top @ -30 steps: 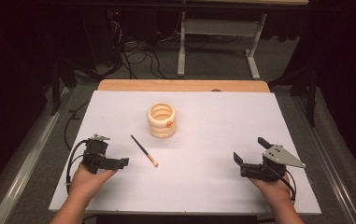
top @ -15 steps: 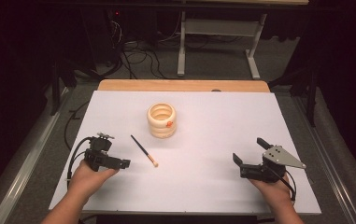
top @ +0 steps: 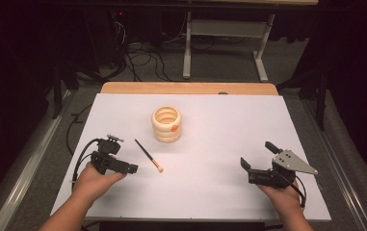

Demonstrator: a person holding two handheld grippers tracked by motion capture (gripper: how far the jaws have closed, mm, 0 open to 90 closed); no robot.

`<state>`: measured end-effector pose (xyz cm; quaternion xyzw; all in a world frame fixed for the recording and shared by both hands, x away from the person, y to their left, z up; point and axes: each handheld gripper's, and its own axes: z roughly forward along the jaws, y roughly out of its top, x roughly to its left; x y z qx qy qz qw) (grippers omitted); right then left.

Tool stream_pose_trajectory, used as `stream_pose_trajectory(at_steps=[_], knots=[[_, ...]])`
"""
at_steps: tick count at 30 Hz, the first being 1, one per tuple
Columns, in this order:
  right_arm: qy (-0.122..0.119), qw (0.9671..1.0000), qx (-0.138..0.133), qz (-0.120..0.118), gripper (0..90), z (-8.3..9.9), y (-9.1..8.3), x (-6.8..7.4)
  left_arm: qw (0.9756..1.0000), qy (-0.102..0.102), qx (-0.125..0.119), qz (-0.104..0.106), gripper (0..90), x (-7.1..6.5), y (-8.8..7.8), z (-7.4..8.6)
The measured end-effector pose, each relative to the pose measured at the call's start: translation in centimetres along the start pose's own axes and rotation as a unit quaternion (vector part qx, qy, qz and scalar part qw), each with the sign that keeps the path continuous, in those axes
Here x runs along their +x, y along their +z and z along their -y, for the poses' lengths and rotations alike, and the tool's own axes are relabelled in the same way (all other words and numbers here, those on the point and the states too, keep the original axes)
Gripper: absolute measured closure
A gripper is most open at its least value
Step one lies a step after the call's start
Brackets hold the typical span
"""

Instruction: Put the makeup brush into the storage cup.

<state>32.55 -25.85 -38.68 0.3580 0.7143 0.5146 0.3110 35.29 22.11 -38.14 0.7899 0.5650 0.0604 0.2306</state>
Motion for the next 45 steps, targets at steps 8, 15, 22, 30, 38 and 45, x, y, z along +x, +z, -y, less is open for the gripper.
stream_pose_trajectory(at_steps=[8, 15, 22, 30, 38, 45], knots=[[0.004, 1.0, 0.0, -0.001, 0.9, 0.0, 0.0, 0.0, 0.9999, 0.005, 0.005, -0.009, 0.6, -0.8, 0.1, -0.9], [0.003, 1.0, -0.002, 0.002, 0.9, -0.1, -0.1, 0.0, 0.9995, -0.006, 0.028, -0.014, 0.6, -0.8, 0.6, -1.5], [0.001, 1.0, -0.002, 0.0, 0.9, -0.1, 0.0, 0.0, 0.999, -0.01, 0.043, -0.01, 0.7, -1.1, 1.1, -2.6], [0.003, 1.0, -0.002, 0.001, 0.9, -0.1, 0.0, -0.1, 0.9985, -0.016, 0.052, -0.004, 0.7, -2.1, 2.2, -3.4], [0.003, 1.0, -0.002, 0.001, 0.9, -0.1, -0.1, -0.1, 0.998, -0.021, 0.06, -0.005, 0.8, -2.9, 3.5, -4.0], [0.002, 1.0, -0.001, 0.001, 0.9, 0.0, 0.0, -0.1, 0.9976, -0.034, 0.06, -0.01, 1.5, -3.5, 4.6, -4.7]])
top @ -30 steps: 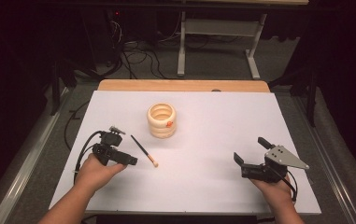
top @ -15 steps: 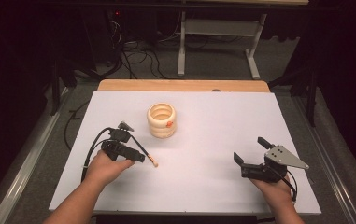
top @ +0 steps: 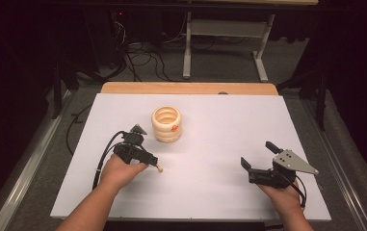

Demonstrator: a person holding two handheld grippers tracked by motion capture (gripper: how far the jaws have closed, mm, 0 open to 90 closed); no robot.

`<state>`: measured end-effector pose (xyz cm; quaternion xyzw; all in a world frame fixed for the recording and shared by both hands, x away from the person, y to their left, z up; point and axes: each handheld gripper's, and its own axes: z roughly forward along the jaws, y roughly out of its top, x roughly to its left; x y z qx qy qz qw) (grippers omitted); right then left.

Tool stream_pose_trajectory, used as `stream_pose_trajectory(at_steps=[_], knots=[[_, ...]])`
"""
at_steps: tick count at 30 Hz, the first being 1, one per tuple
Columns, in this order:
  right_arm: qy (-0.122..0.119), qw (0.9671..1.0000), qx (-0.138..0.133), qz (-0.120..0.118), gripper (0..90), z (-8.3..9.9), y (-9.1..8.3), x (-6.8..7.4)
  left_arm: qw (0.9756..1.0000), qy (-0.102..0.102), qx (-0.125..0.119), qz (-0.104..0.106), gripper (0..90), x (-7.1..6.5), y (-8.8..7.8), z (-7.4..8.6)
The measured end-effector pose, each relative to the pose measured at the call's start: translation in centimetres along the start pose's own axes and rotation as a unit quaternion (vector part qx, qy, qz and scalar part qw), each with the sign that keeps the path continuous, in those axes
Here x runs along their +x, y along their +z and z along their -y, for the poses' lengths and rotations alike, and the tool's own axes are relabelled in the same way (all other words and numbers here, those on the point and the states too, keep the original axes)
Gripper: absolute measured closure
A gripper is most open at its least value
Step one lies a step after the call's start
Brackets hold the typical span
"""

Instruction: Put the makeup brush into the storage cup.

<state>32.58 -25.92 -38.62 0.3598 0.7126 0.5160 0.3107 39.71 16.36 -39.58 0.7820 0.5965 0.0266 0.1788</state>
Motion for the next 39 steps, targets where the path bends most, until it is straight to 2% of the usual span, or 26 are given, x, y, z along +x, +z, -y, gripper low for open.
stream_pose_trajectory(at_steps=[4, 11, 29, 39], knots=[[0.001, 1.0, 0.001, -0.001, 0.9, 0.0, 0.0, 0.0, 0.9999, -0.004, 0.007, -0.009, 5.6, -0.4, 0.5, -0.4], [0.001, 1.0, 0.003, -0.002, 0.9, 0.1, 0.1, 0.0, 0.9996, -0.004, 0.022, -0.016, 6.5, -1.0, 1.2, -0.8], [0.003, 1.0, 0.004, -0.002, 0.9, 0.1, 0.1, -0.1, 0.9996, -0.009, 0.022, -0.016, 16.3, -1.5, 1.3, -1.4], [0.001, 1.0, 0.003, -0.003, 0.9, 0.1, 0.1, -0.1, 0.9995, -0.002, 0.027, -0.017, 19.4, -1.9, 1.6, -1.3]])
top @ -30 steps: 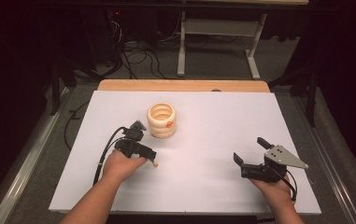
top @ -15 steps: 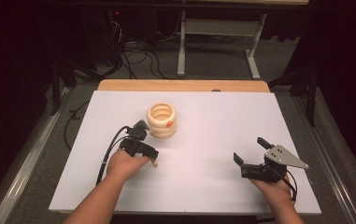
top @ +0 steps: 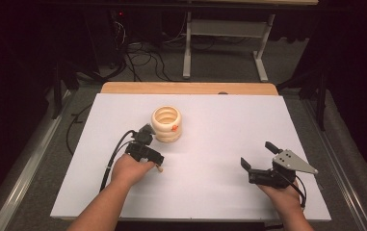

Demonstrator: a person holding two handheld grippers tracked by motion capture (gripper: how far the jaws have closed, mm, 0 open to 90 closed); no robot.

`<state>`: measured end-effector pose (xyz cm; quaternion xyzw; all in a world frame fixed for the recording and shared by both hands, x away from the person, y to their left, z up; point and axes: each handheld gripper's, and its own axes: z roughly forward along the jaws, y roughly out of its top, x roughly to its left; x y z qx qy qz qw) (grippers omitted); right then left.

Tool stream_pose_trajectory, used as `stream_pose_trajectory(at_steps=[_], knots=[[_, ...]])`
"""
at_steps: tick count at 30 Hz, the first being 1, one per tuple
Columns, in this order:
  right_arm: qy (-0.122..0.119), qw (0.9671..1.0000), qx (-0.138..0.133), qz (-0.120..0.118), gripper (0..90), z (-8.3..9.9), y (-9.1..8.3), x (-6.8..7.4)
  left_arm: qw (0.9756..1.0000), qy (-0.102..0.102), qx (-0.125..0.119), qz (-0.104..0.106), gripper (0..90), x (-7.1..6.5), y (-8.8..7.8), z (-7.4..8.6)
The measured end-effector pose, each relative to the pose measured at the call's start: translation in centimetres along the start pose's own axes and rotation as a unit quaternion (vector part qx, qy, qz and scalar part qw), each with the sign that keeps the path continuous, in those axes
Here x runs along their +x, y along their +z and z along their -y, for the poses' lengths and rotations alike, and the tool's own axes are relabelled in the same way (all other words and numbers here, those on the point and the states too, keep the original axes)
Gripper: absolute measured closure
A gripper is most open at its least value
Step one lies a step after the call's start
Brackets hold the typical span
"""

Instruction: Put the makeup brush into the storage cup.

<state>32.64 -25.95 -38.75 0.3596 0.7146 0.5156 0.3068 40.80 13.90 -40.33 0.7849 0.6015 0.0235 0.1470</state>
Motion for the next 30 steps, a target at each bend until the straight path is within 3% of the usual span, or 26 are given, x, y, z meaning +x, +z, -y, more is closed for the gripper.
stream_pose_trajectory(at_steps=[11, 15, 30], knots=[[0.0, 1.0, 0.002, 0.0, 1.0, 0.0, 0.0, 0.0, 0.9997, 0.006, 0.006, -0.024, 23.1, -0.5, 0.3, -0.1], [0.0, 1.0, 0.0, 0.0, 1.0, 0.0, 0.0, 0.0, 0.9988, 0.025, 0.008, -0.042, 29.0, -0.7, 0.3, 0.0], [0.001, 1.0, 0.002, 0.0, 1.1, 0.0, 0.0, 0.0, 0.9987, 0.03, -0.003, -0.042, 48.4, 0.3, -0.2, 0.3]])
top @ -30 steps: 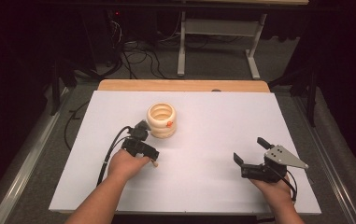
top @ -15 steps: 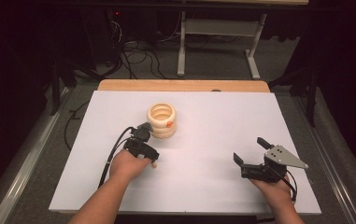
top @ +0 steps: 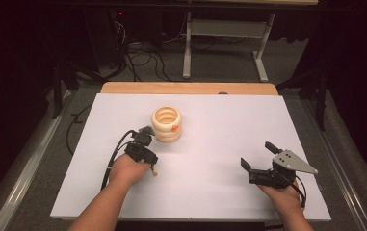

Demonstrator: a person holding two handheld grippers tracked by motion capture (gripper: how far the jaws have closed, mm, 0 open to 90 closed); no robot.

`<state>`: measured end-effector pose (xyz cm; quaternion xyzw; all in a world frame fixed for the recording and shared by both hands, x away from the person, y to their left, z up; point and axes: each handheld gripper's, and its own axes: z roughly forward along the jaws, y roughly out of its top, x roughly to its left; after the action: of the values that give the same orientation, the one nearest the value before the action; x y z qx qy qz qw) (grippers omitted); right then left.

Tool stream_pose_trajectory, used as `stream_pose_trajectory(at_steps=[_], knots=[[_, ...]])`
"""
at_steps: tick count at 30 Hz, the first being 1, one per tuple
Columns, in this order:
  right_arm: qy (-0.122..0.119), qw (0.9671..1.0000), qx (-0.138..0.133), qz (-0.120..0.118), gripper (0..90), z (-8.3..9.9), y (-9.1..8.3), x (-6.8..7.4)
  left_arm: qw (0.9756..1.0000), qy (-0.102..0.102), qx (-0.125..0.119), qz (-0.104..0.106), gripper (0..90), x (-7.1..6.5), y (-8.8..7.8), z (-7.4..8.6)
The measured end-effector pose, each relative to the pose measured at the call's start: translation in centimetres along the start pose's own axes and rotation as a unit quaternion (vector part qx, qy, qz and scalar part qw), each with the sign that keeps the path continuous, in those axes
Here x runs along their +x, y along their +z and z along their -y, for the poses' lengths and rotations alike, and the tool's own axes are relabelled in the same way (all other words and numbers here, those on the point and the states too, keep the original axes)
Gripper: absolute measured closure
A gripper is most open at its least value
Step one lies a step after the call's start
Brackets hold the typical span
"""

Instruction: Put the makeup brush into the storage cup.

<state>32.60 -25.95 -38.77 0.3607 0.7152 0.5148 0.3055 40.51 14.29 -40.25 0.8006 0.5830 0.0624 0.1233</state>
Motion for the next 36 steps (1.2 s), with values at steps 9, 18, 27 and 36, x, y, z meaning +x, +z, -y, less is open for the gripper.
stream_pose_trajectory(at_steps=[9, 18, 27, 36], knots=[[0.001, 1.0, 0.0, -0.001, 1.3, 0.0, 0.0, 0.0, 0.9999, -0.01, -0.005, 0.005, 63.2, 0.9, -0.2, 0.2], [0.003, 1.0, 0.001, 0.0, 1.3, 0.0, -0.1, 0.0, 0.9999, -0.014, -0.006, 0.007, 70.3, 1.4, -0.3, 0.4], [0.003, 1.0, 0.0, 0.0, 1.5, 0.1, 0.0, 0.0, 0.9998, -0.014, -0.004, 0.013, 75.5, 1.9, -0.3, 0.6], [0.003, 1.0, 0.0, 0.0, 1.6, 0.1, 0.0, 0.0, 0.9997, -0.007, -0.003, 0.024, 81.0, 2.4, -0.4, 0.8]])
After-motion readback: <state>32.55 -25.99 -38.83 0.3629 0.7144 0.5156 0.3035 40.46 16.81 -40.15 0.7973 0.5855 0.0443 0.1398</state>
